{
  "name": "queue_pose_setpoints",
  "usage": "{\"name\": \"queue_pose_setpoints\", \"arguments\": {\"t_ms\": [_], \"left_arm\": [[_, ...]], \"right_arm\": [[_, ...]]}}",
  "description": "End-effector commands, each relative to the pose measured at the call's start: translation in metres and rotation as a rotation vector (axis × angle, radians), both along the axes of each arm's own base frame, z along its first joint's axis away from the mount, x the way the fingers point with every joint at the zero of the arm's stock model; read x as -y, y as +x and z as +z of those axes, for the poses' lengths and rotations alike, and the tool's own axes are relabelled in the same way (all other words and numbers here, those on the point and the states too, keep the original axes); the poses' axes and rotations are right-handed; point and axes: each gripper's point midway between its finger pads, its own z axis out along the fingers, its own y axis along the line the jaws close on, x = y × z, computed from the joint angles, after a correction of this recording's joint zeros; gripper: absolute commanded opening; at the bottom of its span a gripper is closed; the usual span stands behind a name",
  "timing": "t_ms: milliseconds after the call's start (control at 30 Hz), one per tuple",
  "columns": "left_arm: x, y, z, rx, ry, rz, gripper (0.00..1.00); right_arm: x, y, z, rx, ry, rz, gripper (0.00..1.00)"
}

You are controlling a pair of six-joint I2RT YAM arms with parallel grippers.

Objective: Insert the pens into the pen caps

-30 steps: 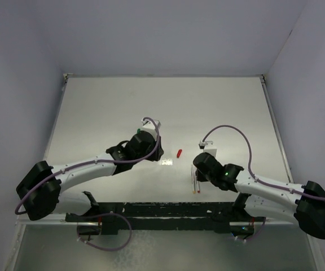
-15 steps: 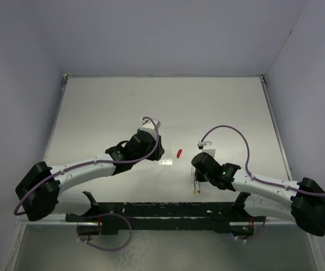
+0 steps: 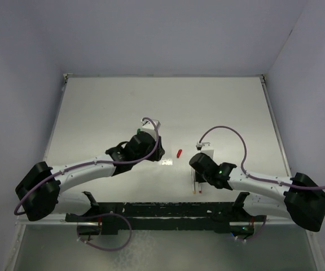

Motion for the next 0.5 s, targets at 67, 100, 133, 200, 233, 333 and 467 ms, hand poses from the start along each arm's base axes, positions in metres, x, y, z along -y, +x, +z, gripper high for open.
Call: {"name": "queue_pose_setpoints", "arguments": {"t_ms": [67,100,133,200,233,333,467], "left_arm": [[0.0069,0.0007,0.0132,0.022,-0.059,-0.003,0.39],[0.0067,0.0009,0.0135,0.023,-0.060,-0.002,0.39],[0.0067,0.0004,0.0134,0.022,-0.061,-0.003,0.39],[0.0063,0.0003,0.0131,0.021,-0.062,0.000,0.39],[0.0064,0.0006,0.0134,0.022,-0.064,0.002,0.39],[0.0064,0.0006,0.0135,0.023,-0.067,0.003,0.39],[0.0070,0.0014,0.0150,0.025,-0.072,0.005,0.39]], "right_arm": [[-0.0037,0.0036,-0.0001,0.000,0.000,-0.016,0.26],[-0.0036,0.0031,-0.0016,-0.005,-0.003,-0.015,0.26],[-0.0038,0.0028,-0.0027,-0.009,-0.006,-0.015,0.26],[-0.0040,0.0026,-0.0042,-0.014,-0.010,-0.015,0.26],[-0.0041,0.0025,-0.0045,-0.017,-0.013,-0.015,0.25],[-0.0005,-0.0011,-0.0074,-0.037,-0.033,-0.016,0.23],[0.0043,-0.0041,-0.0064,-0.050,-0.052,-0.022,0.20]]}}
